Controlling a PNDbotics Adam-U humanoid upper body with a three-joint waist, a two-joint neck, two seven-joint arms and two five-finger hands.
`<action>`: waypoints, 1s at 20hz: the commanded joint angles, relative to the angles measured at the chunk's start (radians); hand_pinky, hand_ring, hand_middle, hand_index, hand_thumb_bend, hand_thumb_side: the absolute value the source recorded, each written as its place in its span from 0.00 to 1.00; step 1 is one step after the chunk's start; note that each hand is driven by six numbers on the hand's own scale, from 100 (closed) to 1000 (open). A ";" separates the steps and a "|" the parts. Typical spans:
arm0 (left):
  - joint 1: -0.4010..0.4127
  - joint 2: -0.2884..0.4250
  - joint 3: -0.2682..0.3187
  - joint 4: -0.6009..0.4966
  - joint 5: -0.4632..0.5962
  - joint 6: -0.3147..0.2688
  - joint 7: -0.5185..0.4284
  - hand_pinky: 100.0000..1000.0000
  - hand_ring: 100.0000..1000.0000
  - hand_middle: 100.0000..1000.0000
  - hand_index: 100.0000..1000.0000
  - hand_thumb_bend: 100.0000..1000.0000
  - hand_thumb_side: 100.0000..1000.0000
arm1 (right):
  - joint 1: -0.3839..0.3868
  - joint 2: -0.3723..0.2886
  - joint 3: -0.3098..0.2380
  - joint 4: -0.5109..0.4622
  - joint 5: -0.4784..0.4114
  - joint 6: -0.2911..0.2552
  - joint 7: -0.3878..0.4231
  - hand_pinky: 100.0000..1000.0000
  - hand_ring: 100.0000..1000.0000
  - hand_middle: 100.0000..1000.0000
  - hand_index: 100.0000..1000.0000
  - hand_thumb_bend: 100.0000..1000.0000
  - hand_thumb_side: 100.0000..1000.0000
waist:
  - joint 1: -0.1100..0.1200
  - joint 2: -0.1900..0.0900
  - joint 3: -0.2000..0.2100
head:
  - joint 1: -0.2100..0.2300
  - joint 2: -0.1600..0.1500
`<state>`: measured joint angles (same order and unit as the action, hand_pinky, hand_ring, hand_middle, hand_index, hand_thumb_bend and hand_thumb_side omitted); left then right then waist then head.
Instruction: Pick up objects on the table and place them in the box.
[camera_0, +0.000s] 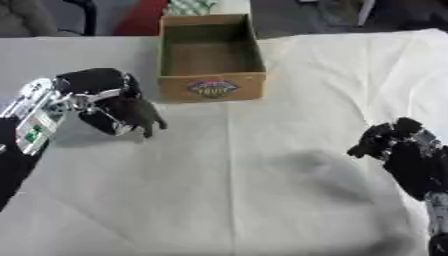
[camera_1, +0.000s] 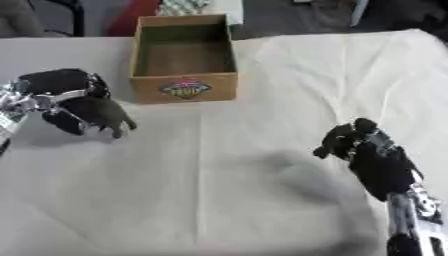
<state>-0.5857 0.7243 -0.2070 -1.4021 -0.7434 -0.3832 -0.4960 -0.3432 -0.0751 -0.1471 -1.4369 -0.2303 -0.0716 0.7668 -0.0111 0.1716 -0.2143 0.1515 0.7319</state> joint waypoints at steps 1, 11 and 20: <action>-0.044 0.064 0.020 -0.038 0.031 0.003 -0.024 0.61 0.37 0.33 0.47 0.02 0.12 | -0.011 -0.020 0.001 -0.015 -0.001 0.001 0.000 0.61 0.46 0.48 0.59 0.00 0.85 | 0.004 -0.019 -0.001 | -0.009 -0.016; -0.202 0.045 0.009 0.060 -0.012 -0.021 -0.013 0.62 0.38 0.33 0.47 0.10 0.11 | -0.013 -0.025 0.007 -0.011 0.003 0.001 0.005 0.61 0.46 0.48 0.59 0.00 0.86 | 0.011 -0.016 -0.017 | -0.007 -0.038; -0.369 -0.079 0.041 0.271 -0.140 -0.059 0.098 0.63 0.39 0.35 0.48 0.09 0.10 | -0.020 -0.025 0.017 -0.009 0.004 0.002 0.014 0.61 0.46 0.48 0.59 0.00 0.87 | 0.021 -0.004 -0.055 | 0.012 -0.063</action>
<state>-0.9247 0.6417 -0.1883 -1.1468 -0.8645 -0.4384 -0.4179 -0.3482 -0.0845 -0.1338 -1.4361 -0.2263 -0.0693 0.7769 0.0105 0.1838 -0.2718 0.1575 0.6827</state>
